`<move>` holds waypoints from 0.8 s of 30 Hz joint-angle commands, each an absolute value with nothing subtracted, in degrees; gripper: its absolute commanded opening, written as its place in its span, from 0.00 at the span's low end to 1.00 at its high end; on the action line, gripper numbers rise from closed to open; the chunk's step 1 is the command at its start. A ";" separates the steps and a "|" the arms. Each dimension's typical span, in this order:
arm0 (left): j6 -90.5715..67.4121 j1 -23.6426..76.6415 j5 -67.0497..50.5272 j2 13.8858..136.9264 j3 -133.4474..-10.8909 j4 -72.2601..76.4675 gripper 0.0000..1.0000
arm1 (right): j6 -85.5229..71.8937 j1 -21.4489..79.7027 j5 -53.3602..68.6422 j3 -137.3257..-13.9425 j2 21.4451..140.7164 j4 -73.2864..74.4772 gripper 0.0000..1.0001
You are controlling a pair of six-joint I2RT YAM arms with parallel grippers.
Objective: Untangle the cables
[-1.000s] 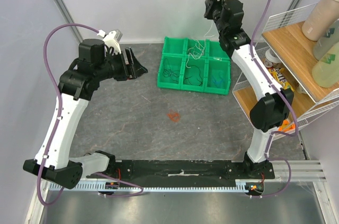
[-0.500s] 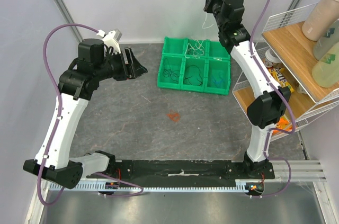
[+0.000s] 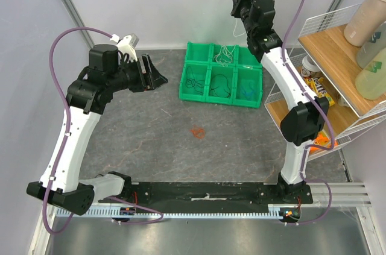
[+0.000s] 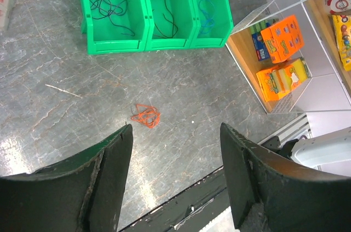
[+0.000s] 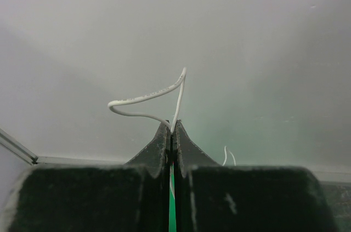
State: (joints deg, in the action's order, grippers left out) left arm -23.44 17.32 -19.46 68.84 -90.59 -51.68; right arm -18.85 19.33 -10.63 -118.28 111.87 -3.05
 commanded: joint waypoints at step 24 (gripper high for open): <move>-22.68 16.00 -21.00 68.65 -94.92 -55.90 0.80 | -32.17 19.25 -9.58 -107.14 130.69 -0.18 0.01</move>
State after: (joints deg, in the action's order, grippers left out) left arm -23.44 16.40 -19.77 70.00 -92.53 -55.20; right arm -31.77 19.33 -8.86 -109.73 132.70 -0.30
